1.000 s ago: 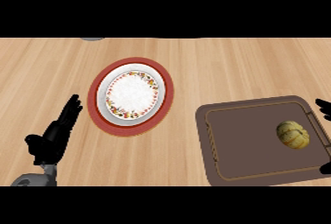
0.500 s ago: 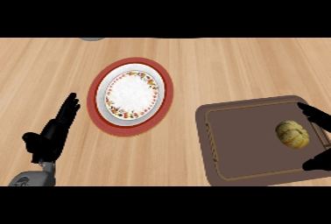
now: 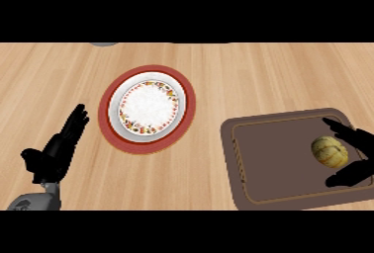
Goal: Pick the squash from the tray and place it in the plate
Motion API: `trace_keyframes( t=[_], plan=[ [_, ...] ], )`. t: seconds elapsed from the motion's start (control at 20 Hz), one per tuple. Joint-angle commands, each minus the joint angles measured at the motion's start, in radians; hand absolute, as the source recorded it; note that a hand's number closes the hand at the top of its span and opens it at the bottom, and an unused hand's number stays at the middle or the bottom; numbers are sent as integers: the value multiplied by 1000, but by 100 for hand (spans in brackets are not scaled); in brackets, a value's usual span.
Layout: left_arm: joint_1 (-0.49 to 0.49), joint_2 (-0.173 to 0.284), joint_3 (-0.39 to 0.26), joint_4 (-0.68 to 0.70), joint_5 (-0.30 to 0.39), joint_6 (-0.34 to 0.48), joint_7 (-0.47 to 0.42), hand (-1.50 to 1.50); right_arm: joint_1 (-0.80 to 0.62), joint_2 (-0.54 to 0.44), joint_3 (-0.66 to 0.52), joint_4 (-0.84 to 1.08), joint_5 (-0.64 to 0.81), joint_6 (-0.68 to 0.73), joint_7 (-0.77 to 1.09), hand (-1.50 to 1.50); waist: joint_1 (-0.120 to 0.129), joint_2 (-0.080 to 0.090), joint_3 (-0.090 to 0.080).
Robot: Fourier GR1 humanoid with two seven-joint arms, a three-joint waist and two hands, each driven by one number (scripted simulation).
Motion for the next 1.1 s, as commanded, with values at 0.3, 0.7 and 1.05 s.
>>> trace_keyframes(
  t=[0.3, 0.7, 1.05],
  plan=[
    [-10, -47, -10, 13, -51, 27, -13, 0, -69, 24, 5, 139, 48, 34, -186, 150, 6, 3, 4],
    [-1, -62, -5, 55, -73, 25, -42, 0, 8, 86, 64, -13, 226, -216, -215, 150, -3, 2, 3],
    [8, -31, 16, -4, -42, -3, -12, 0, -23, 240, 268, -229, 558, -540, 1, 150, 1, -3, 3]
  ],
)
